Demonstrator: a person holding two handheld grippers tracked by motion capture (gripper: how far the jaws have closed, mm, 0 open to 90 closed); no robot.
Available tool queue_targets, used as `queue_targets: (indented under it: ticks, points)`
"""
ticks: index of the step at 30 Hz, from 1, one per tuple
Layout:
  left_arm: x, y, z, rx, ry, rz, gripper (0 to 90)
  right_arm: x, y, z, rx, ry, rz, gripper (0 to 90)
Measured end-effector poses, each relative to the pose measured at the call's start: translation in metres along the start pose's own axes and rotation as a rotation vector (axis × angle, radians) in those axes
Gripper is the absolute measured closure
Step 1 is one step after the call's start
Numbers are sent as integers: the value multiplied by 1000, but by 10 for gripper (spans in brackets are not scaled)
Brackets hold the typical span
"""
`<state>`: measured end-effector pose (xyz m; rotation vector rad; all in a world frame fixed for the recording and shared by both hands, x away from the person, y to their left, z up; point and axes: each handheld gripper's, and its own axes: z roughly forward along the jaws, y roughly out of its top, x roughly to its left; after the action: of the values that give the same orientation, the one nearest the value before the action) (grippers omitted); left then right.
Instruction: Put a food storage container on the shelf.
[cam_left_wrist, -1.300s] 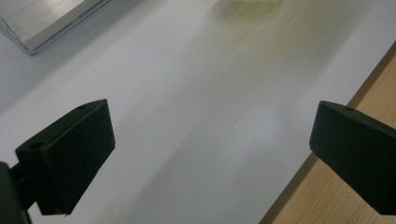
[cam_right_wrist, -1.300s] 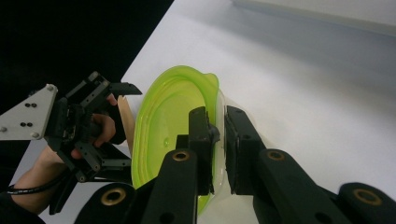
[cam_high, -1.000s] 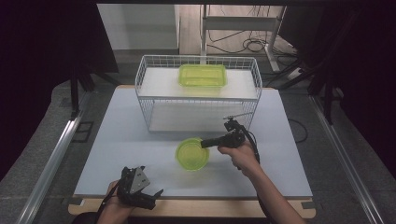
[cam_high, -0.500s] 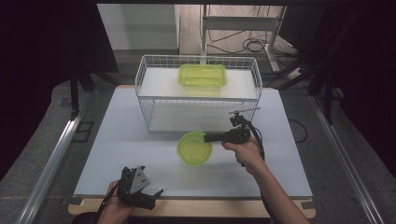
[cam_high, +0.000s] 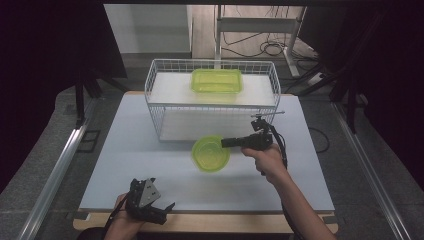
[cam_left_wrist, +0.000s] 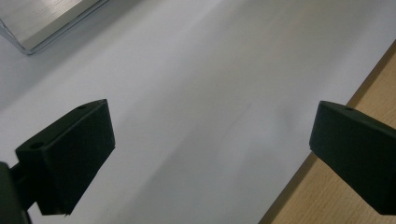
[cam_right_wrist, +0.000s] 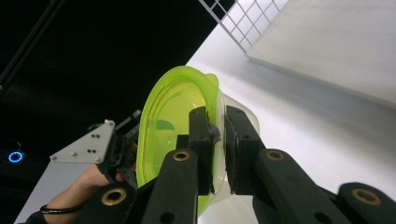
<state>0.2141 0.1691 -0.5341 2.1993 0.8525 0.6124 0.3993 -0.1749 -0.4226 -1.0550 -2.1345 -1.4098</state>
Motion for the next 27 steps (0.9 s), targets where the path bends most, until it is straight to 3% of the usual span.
queue_targets:
  ticks: [27]
  points:
    - [-1, 0, 0, 2, -1, 4, 2, 18, 32, -29, -82, -6, -10, 825]
